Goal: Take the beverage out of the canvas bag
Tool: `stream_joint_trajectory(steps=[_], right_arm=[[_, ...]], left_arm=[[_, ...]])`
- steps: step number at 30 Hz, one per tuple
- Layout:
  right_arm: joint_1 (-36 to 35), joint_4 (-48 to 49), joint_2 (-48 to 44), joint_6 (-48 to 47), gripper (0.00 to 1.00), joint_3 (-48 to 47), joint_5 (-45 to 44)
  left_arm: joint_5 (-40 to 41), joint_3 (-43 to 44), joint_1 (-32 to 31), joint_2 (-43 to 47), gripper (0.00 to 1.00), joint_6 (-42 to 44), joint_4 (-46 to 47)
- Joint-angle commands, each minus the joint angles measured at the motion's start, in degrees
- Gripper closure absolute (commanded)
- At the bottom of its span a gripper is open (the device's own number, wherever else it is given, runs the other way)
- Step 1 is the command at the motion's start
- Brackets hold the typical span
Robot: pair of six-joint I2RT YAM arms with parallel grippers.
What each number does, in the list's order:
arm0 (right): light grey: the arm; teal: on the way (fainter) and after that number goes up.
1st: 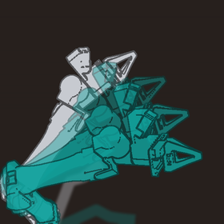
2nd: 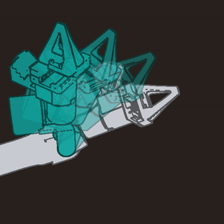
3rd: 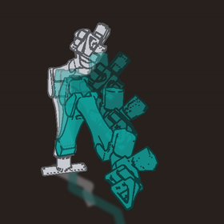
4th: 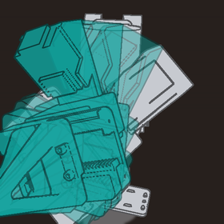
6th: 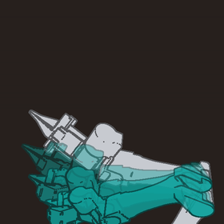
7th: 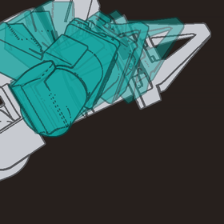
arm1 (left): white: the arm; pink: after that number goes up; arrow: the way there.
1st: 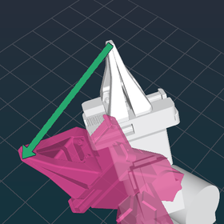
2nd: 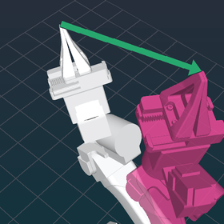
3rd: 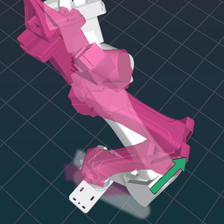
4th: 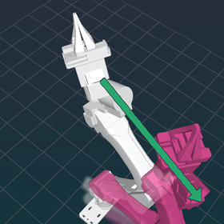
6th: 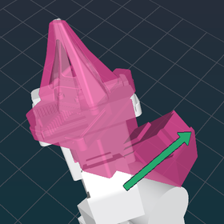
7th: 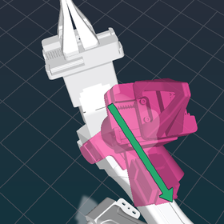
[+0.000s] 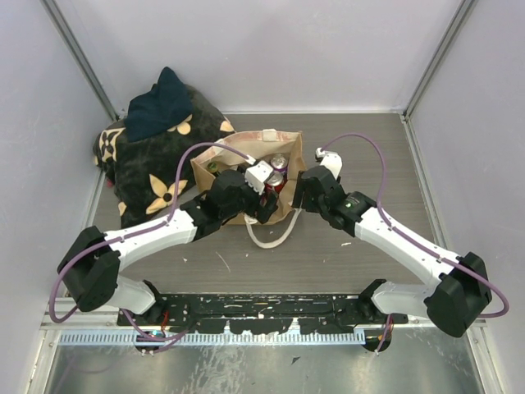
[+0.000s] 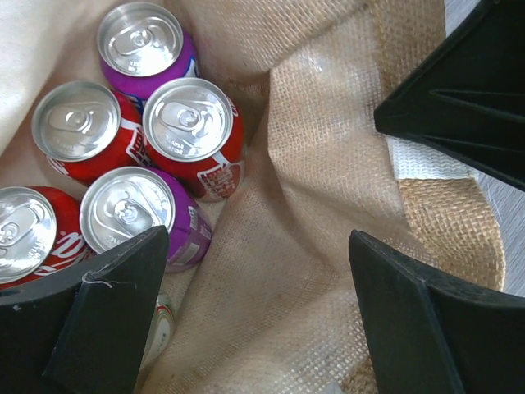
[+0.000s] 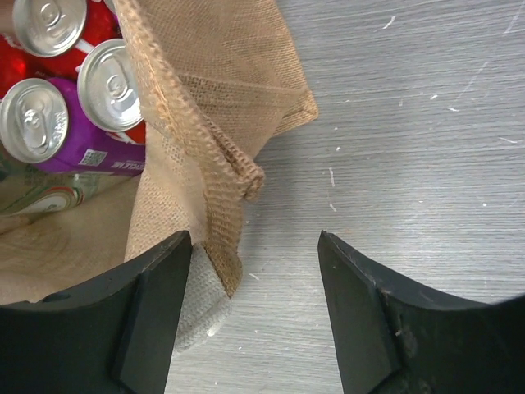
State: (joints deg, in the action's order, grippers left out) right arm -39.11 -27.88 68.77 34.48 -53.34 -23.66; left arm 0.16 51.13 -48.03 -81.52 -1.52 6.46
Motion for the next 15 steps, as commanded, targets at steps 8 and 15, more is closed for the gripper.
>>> stream_joint_trajectory(steps=[8,15], right_arm=[[-0.39,6.27,-4.46,2.44,0.29,0.01,15.43],[-0.4,7.4,-1.94,2.95,0.29,1.76,21.38]], left_arm=[[5.61,-4.01,-2.42,-1.27,0.02,1.28,1.35],[7.48,-3.94,-2.52,-1.39,0.02,0.45,1.84]])
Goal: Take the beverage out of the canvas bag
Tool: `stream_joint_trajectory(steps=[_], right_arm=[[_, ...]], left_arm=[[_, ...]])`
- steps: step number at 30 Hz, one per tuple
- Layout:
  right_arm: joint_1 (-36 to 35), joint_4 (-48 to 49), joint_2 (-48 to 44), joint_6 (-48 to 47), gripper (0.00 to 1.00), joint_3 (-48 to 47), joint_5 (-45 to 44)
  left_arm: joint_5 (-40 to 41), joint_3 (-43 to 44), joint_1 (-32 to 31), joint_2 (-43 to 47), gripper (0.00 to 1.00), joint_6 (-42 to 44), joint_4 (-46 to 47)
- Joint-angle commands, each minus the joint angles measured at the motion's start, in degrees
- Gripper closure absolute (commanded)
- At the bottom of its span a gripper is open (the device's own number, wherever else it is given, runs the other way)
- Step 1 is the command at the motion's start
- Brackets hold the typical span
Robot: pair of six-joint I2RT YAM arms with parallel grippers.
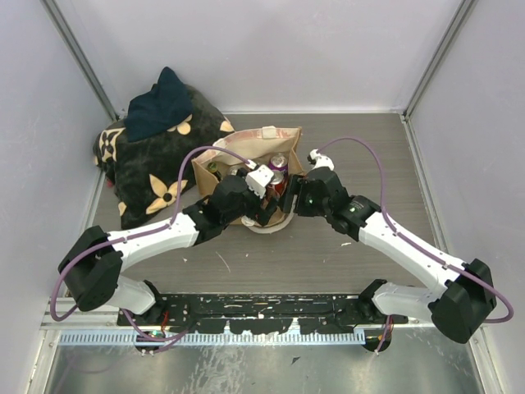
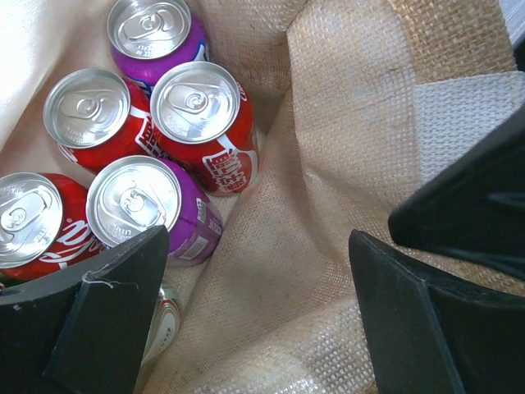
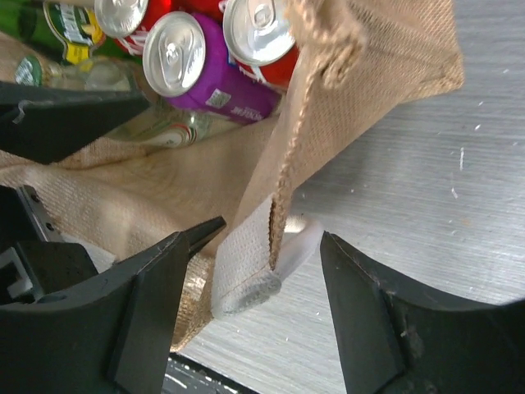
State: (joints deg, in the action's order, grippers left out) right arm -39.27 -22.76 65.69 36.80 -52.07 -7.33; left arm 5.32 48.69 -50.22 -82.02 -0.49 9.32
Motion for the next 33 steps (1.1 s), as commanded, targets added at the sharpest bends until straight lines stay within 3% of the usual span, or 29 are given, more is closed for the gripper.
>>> stream_joint_trajectory(steps=[1,3,4,7,8,21,26,33], right_arm=[[-0.27,1.48,1.74,0.34,0.3,0.35,5.47],[-0.3,-0.78,2.84,-0.38,0.35,0.14,5.97],[-0.29,-1.92,3.2,-0.87,0.43,0.3,6.02],[-0.36,-4.57,3.0,-2.31,0.89,1.87,5.48],[-0.37,-5.09,2.81,-2.67,0.98,2.63,5.06],[-0.53,-3.85,-0.73,-2.71,0.99,7.98,1.62],[-0.81,-4.38,-1.25,-3.91,1.0,7.33,0.06],[-1.07,-4.14,1.41,-5.55,0.99,5.75,-0.38]], left_arm=[[2.71,-1.42,-0.32,-1.01,0.02,-0.83,-0.91],[3.48,-1.28,-0.41,-0.97,0.02,-1.08,-0.51],[3.9,-1.17,-0.41,-0.98,0.02,-1.17,-0.26],[5.5,-0.52,-0.45,-0.95,0.02,-1.01,0.44],[6.6,-0.17,-0.49,-0.87,0.02,-1.0,0.83],[23.26,7.31,-0.41,-5.47,0.02,-2.34,9.89],[21.41,12.42,-0.2,-7.4,0.02,-3.96,5.38],[8.36,17.22,4.58,-10.77,0.02,-14.39,-2.4]])
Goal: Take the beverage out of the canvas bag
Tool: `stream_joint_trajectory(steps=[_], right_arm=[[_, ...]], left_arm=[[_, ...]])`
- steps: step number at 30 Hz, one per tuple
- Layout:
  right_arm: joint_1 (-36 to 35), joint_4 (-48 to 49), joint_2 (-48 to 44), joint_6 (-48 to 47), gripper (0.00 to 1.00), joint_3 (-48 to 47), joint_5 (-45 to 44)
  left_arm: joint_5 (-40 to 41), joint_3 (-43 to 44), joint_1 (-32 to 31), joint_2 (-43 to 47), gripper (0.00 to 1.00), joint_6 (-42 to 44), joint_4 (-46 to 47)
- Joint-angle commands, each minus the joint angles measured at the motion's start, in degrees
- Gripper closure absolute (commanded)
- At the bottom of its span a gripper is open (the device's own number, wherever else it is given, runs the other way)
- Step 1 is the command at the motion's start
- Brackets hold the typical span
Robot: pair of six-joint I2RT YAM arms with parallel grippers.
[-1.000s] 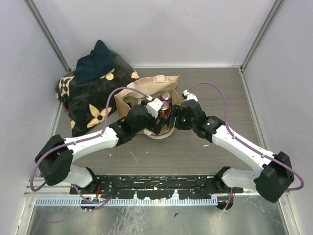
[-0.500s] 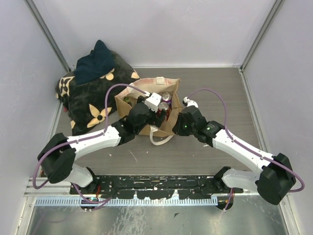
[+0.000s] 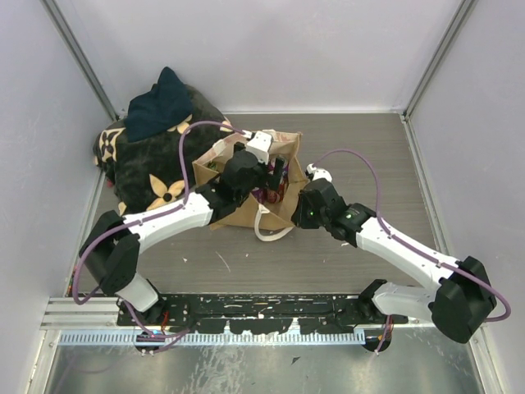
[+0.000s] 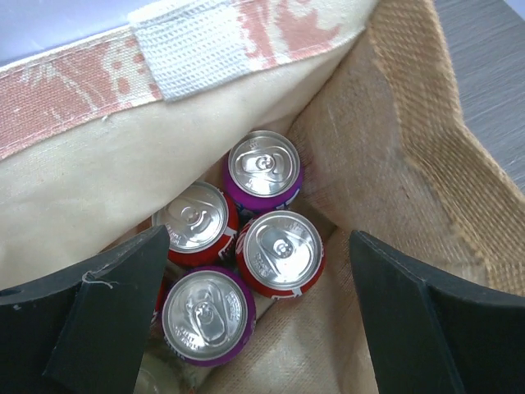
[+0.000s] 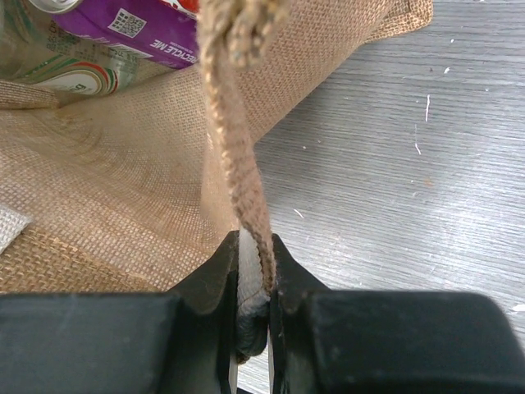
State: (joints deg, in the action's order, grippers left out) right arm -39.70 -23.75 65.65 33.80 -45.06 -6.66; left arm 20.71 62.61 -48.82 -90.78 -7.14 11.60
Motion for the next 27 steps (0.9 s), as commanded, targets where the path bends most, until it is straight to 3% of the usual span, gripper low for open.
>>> stream_joint_trajectory(steps=[1,9,16,27], right_arm=[[-0.68,-3.16,1.63,-2.76,0.99,-1.44,-1.14],[-0.83,-2.9,2.19,-3.44,0.99,-2.22,-2.11],[-1.56,-3.1,3.29,-3.81,0.99,-2.52,-3.01],[-4.05,-3.68,6.81,-5.08,0.99,-5.24,-4.64]], left_arm=[[-8.55,3.8,3.91,-2.35,0.02,-8.99,-5.59],[-11.87,7.75,4.52,-4.84,0.01,-9.56,-14.25],[-18.43,6.83,4.28,-6.42,0.02,-11.52,-14.53],[-17.38,4.35,4.23,-7.73,0.02,-11.19,-12.09]])
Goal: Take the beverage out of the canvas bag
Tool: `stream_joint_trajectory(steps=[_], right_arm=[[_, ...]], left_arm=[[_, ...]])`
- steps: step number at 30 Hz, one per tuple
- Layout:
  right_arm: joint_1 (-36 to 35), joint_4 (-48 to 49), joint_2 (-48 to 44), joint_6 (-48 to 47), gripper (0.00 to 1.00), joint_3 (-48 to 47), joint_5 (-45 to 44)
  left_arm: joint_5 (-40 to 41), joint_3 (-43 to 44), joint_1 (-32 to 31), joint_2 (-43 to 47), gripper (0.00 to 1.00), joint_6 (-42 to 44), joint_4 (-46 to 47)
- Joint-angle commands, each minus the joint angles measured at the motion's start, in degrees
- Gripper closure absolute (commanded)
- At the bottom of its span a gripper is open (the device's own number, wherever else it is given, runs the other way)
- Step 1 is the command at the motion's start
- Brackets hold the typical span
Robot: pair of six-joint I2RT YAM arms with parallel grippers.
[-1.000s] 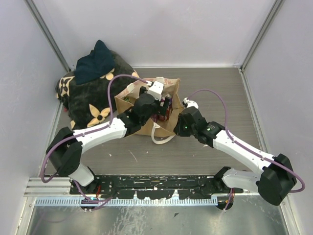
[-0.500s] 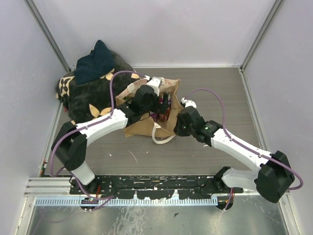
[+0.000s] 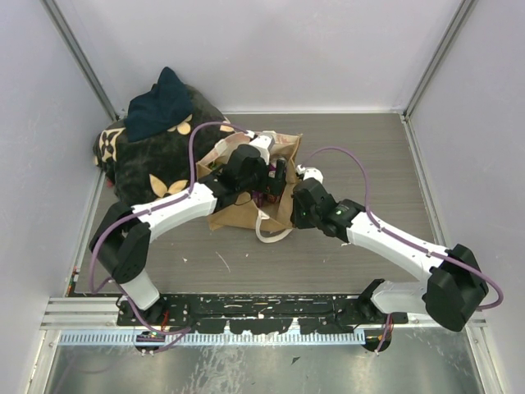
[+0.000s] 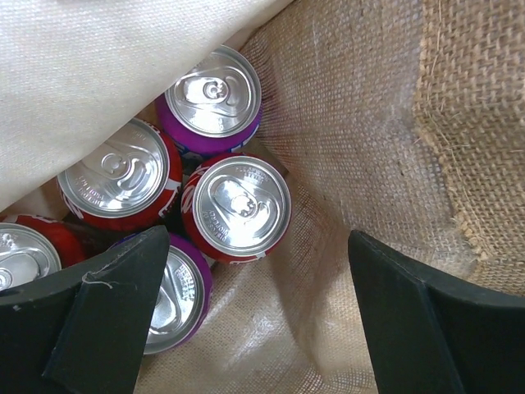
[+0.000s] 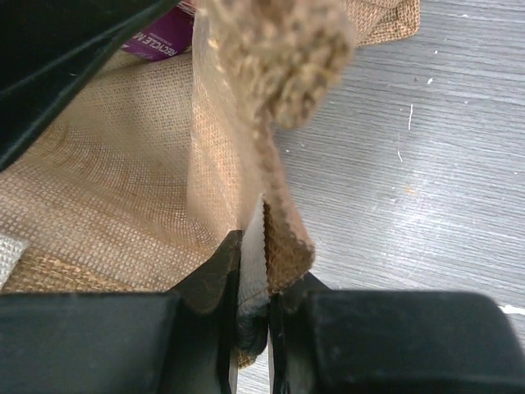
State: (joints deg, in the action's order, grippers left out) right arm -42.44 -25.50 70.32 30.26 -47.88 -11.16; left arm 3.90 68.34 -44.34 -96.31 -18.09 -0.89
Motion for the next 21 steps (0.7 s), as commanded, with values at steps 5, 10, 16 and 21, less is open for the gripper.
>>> stream_joint_trajectory(steps=[5,10,16,21], right_arm=[[-2.01,-2.61,2.48,-1.36,1.0,-3.3,-0.21],[-2.3,-3.86,1.72,-1.55,0.99,-3.27,-0.73],[-2.64,-4.72,1.54,-1.39,1.0,-4.07,-3.45],[-2.84,-4.91,0.32,-0.9,0.99,-3.91,-4.01]], left_arm=[[-0.22,-0.44,-0.29,-4.66,0.02,-0.06,0.86],[0.42,0.95,-0.24,-6.81,0.02,0.48,0.97],[-0.92,1.58,-0.3,-8.96,0.02,0.28,0.87],[-0.81,0.43,-0.26,-9.08,0.02,0.05,1.7]])
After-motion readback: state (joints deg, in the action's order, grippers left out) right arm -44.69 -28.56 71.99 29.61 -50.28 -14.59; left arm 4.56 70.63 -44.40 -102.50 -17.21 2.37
